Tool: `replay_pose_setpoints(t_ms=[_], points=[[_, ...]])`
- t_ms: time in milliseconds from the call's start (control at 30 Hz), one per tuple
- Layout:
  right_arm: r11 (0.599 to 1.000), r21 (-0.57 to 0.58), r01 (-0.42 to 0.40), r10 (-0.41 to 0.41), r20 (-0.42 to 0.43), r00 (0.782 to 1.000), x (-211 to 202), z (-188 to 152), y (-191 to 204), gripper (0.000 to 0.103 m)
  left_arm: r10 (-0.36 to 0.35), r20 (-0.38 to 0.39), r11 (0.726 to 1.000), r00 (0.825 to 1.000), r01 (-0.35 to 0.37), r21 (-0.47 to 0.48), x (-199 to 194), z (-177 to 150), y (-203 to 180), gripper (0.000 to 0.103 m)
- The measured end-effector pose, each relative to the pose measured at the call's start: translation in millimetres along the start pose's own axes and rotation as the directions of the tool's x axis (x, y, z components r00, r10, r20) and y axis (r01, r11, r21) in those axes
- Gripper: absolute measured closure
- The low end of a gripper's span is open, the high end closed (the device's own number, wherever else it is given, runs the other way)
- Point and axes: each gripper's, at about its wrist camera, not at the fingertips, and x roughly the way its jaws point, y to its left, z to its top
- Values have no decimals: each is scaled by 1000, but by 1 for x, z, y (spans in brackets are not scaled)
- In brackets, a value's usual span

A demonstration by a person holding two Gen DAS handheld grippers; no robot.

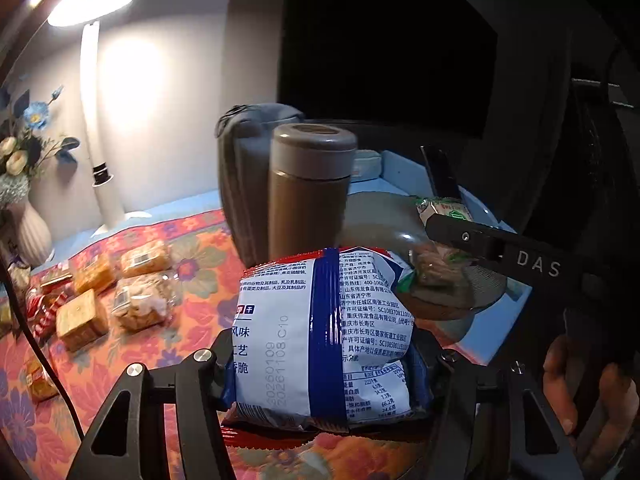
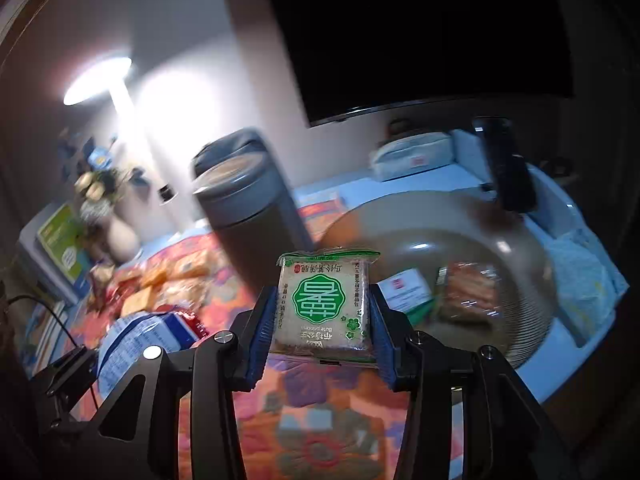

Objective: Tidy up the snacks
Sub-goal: 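Carry both packs to the glass plate and release them onto it, then move both tools back over the remaining snacks on the bed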

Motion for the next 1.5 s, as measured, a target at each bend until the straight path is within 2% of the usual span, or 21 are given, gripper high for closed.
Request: replay_pose_setpoints(t_ms=[200, 333, 500, 700, 767, 833, 1133, 1267, 1500], points=[[995, 87, 58, -58, 1, 998, 5, 15, -53, 61, -64, -3, 995, 998, 64, 72, 34, 28, -50, 42], [988, 128, 81, -78, -29, 997, 12, 14, -77, 61, -91, -17, 992, 996, 92, 85, 59, 40, -72, 42], [979, 183, 87, -74, -75, 994, 24, 10, -106, 61, -94, -46, 991, 994, 98, 93, 88, 51, -86, 42], [972, 221, 77, -48, -134, 990, 37, 8, -123, 58, -97, -61, 990, 993, 103, 93, 111, 52, -88, 40], [969, 237, 68, -32, -154, 987, 40, 8, -126, 54, -88, -58, 992, 994, 93, 90, 114, 50, -87, 35], [967, 249, 61, -23, -154, 988, 40, 7, -130, 43, -80, -61, 992, 995, 86, 88, 117, 49, -85, 29], [979, 195, 64, -41, -123, 992, 25, 8, -113, 43, -79, -25, 989, 997, 81, 121, 101, 46, -87, 29], [984, 164, 62, -44, -109, 993, 19, 9, -99, 43, -55, 5, 989, 998, 53, 140, 86, 44, -87, 30], [993, 118, 28, -16, -102, 995, 10, 8, -70, 43, -68, 12, 994, 998, 66, 86, 62, 39, -64, 30]])
